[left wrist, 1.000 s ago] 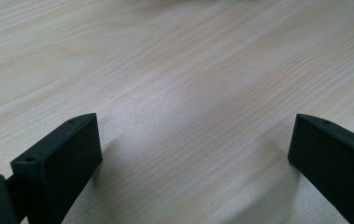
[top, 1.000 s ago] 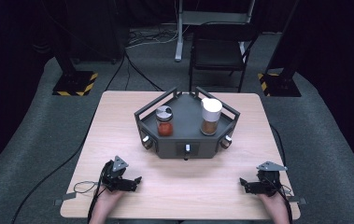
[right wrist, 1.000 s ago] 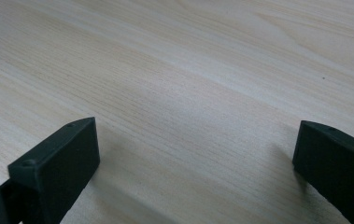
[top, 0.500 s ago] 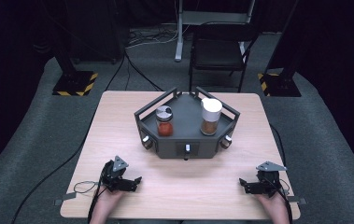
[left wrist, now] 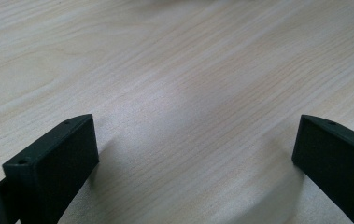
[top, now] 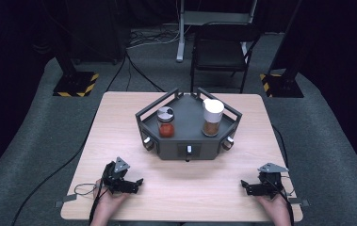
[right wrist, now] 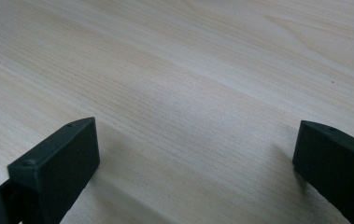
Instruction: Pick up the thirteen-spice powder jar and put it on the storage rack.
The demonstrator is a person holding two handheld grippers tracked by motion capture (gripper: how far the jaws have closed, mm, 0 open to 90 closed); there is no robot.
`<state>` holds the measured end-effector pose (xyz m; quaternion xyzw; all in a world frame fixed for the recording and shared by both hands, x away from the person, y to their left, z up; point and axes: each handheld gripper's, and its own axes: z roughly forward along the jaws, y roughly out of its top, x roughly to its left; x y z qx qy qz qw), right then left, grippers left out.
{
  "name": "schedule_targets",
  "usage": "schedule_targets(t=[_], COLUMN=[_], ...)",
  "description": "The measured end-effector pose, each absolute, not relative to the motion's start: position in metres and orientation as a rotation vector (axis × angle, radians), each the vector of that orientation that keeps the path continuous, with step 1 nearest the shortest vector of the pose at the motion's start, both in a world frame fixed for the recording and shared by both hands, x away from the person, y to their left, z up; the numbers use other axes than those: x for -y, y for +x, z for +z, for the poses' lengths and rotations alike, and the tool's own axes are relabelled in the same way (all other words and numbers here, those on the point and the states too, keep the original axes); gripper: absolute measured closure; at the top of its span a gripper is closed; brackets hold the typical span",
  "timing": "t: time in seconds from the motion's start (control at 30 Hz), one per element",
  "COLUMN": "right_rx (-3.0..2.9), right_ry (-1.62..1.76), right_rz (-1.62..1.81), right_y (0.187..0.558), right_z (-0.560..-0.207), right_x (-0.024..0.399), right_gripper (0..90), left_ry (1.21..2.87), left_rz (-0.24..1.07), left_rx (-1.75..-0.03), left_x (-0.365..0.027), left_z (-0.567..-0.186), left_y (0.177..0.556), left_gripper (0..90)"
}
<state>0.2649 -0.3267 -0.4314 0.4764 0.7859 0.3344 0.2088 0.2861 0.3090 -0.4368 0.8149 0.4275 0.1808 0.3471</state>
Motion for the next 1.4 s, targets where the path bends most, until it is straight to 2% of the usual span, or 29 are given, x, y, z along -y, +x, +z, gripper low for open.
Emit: schedule_targets(t=[1.4], right_rx=[-2.17], right_ry=[1.343], right_rz=[0.923], right_y=[0.2628], right_z=[-0.4315], right_x=[0.324], right_gripper=[0.0], left_ry=[2.1], left_rz=[0.482], left_rx=[-1.142], left_x=[-0.3048], left_z=[-0.4367], left_y=[0.2852], left_gripper=[0.1])
